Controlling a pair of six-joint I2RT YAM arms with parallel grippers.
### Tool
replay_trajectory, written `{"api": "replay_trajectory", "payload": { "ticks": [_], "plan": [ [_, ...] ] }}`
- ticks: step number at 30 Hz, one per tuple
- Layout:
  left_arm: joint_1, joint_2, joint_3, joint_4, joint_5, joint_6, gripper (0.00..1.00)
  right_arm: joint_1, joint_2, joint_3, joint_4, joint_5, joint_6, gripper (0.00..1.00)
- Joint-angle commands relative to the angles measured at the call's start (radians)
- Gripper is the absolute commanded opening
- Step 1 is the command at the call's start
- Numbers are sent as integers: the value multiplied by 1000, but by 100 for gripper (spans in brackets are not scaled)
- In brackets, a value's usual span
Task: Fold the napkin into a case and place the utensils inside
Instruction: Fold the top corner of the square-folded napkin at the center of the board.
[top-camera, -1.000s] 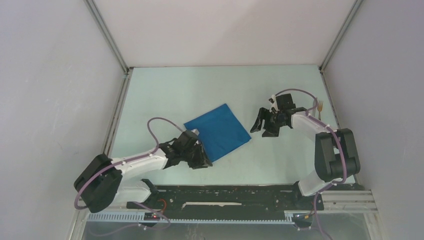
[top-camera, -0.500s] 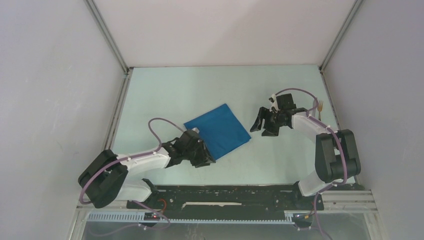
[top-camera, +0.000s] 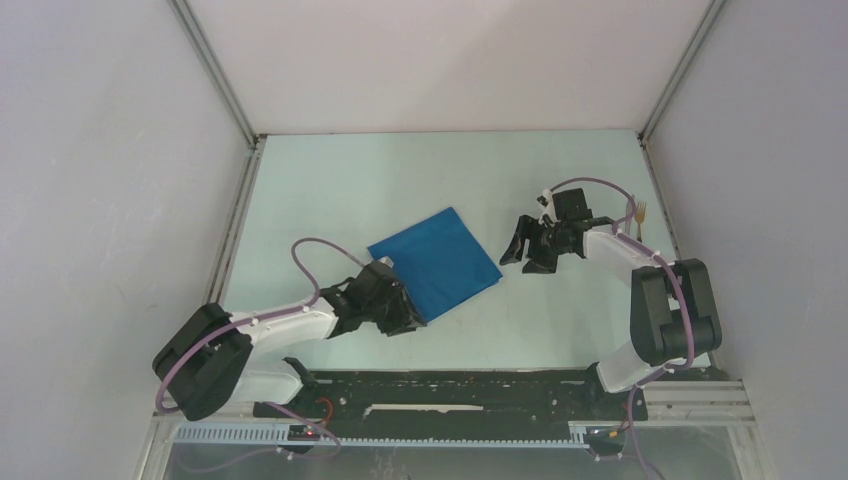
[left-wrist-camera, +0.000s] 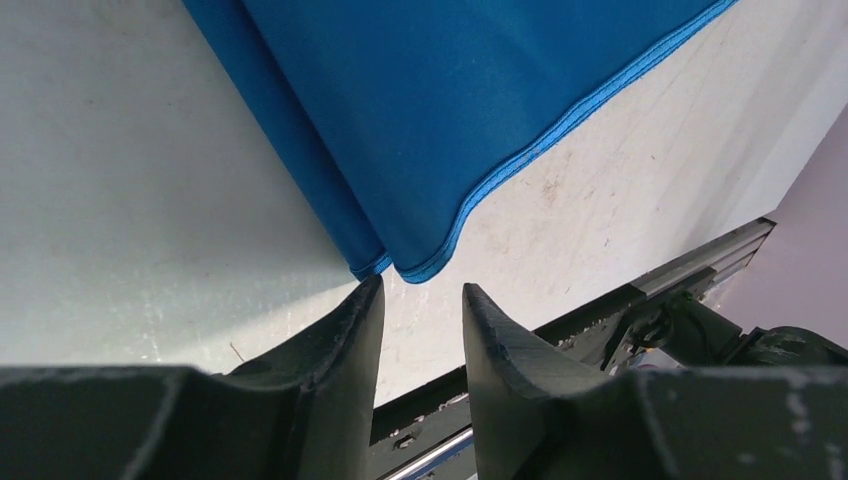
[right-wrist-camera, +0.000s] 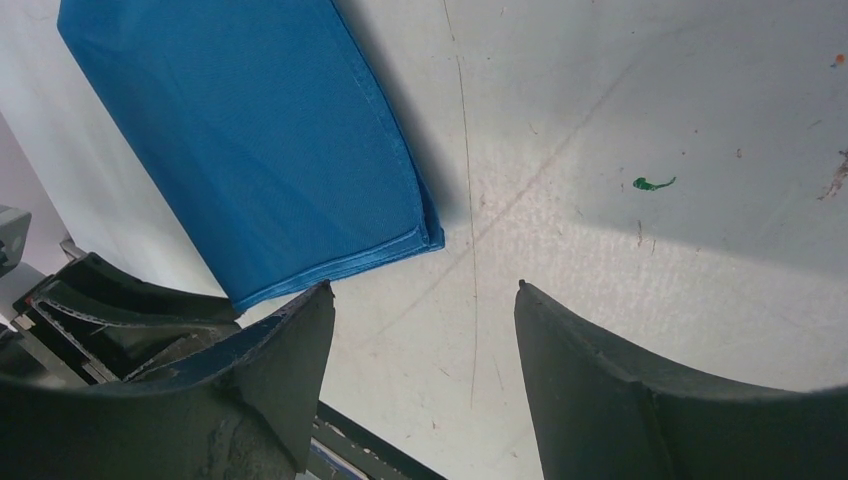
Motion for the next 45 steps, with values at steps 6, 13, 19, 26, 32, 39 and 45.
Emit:
{"api": "replay_trajectory", "payload": {
  "ticks": [6, 13, 19, 26, 32, 39, 45],
  "plan": [
    [24, -7, 4, 15, -19, 14, 38, -2, -46, -2, 24, -16, -24, 74],
    [33, 28, 26, 20, -20, 32, 30, -2, -50, -2, 23, -20, -25, 74],
    [42, 31, 26, 28, -13, 37, 20, -3, -45, -3, 23, -21, -27, 73],
    [43, -21, 12, 1, -25, 32, 0, -1, -34, -2, 26, -29, -27, 73],
    [44, -59, -15, -16, -33, 25, 0, 12, -4, -1, 42, -32, -18, 73],
    [45, -49, -48, 0, -33, 19, 0, 42, 69, 19, 45, -15, -7, 69],
    [50, -33, -55, 15, -22, 19, 4, 55, 114, 40, 53, -22, 9, 56]
  ]
}}
